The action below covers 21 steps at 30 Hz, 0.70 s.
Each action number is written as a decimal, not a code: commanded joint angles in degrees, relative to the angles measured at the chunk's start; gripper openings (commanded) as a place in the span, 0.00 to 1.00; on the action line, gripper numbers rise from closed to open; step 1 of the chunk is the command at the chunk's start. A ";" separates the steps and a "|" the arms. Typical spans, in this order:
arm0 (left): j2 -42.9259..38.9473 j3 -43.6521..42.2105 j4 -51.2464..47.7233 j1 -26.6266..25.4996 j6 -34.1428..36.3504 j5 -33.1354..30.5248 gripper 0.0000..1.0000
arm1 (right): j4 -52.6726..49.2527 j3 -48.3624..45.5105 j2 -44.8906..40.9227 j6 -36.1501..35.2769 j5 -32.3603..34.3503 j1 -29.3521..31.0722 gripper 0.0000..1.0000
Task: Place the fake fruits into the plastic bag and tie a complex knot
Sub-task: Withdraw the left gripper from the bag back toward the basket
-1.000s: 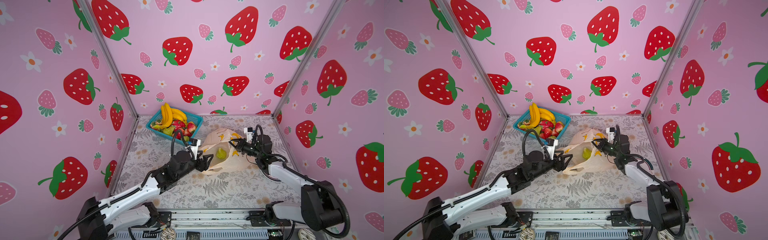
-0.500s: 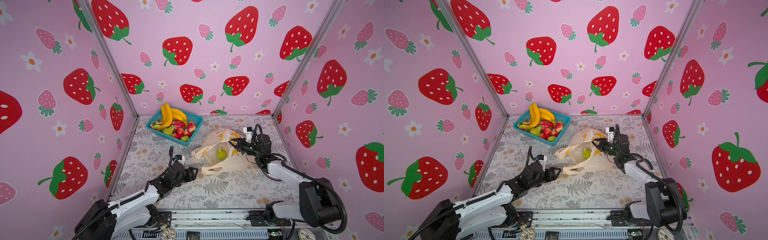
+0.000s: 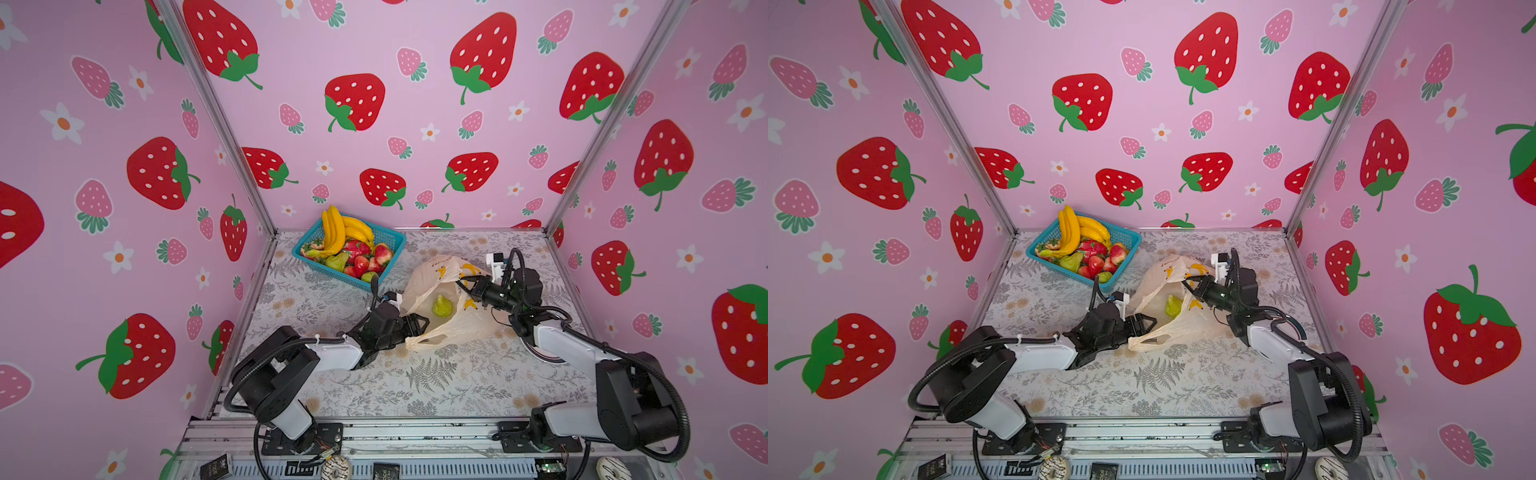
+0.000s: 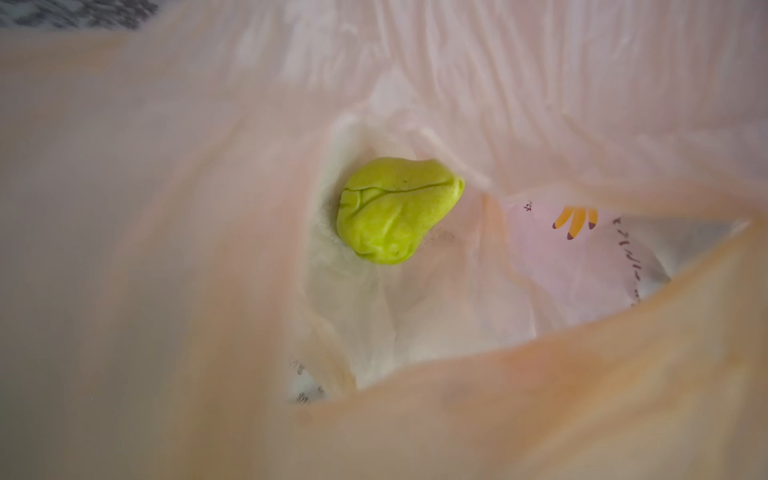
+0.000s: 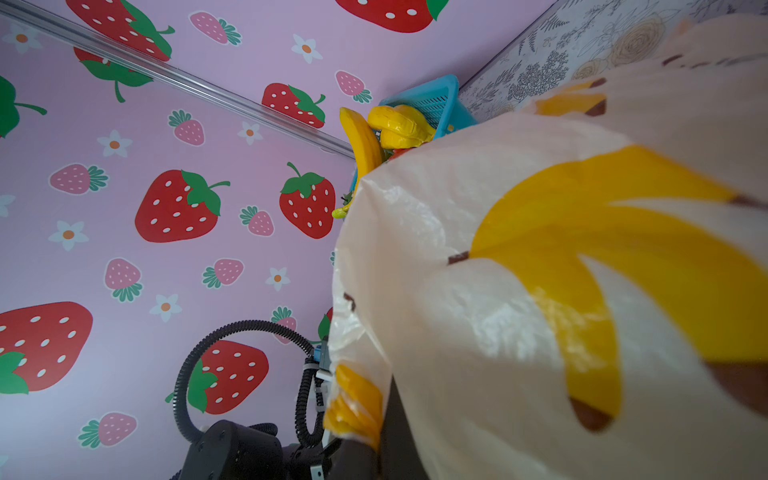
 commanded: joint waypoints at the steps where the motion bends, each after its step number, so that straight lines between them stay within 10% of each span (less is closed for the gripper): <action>1: 4.26 3.64 5.44 -0.46 -2.65 0.81 0.69 | 2.77 1.32 0.84 0.89 -1.00 -0.41 0.00; 10: 12.37 7.11 6.60 -1.43 -3.90 1.73 0.57 | 3.48 2.03 1.76 1.03 -1.68 -0.68 0.00; 21: 5.10 6.02 5.77 -1.04 1.44 5.95 0.01 | -10.16 6.78 -0.87 -12.54 -1.50 -3.42 0.00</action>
